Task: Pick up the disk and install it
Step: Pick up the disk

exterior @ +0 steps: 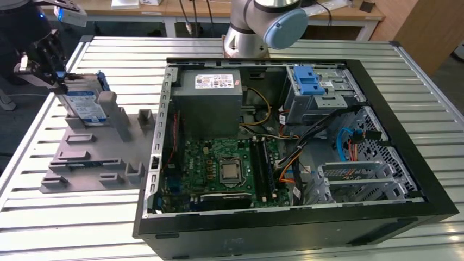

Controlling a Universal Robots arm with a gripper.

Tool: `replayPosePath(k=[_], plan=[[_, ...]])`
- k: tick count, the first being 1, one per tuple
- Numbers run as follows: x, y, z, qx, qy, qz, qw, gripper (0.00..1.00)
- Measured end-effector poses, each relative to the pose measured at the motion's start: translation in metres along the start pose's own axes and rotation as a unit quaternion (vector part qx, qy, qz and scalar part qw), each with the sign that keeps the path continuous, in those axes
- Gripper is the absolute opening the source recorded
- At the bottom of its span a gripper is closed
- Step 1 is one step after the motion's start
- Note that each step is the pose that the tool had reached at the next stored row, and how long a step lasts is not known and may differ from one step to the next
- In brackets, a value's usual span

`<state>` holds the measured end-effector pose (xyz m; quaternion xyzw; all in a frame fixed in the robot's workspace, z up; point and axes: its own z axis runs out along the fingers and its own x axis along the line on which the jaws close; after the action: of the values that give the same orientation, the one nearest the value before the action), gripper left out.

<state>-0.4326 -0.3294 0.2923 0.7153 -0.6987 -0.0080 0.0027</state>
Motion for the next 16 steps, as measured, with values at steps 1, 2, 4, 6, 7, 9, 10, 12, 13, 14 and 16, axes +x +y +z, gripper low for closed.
replayPosePath(k=[1,2,4,6,7,9,10,12,13,14,16], plan=[[0.0000,0.0000,0.0000,0.0000,0.0000,0.000,1.0000,0.37],[0.0000,0.0000,0.0000,0.0000,0.0000,0.000,1.0000,0.37],[0.0000,0.0000,0.0001,0.0001,-0.0001,0.008,1.0000,0.37],[0.0000,0.0000,0.0001,0.0002,-0.0002,0.018,0.9998,0.37],[-0.0003,0.0000,0.0001,0.0002,-0.0003,0.020,0.9998,0.37],[-0.0004,0.0001,0.0001,0.0002,-0.0004,0.025,0.9997,0.37],[-0.0004,0.0001,0.0001,0.0002,-0.0003,0.025,0.9997,0.37],[-0.0004,0.0000,0.0001,0.0003,-0.0004,0.026,0.9997,0.37],[-0.0004,0.0000,0.0001,0.0003,-0.0004,0.026,0.9997,0.37],[-0.0004,0.0000,0.0001,0.0003,-0.0004,0.026,0.9997,0.38],[-0.0004,0.0000,0.0001,0.0003,-0.0004,0.026,0.9997,0.44]])
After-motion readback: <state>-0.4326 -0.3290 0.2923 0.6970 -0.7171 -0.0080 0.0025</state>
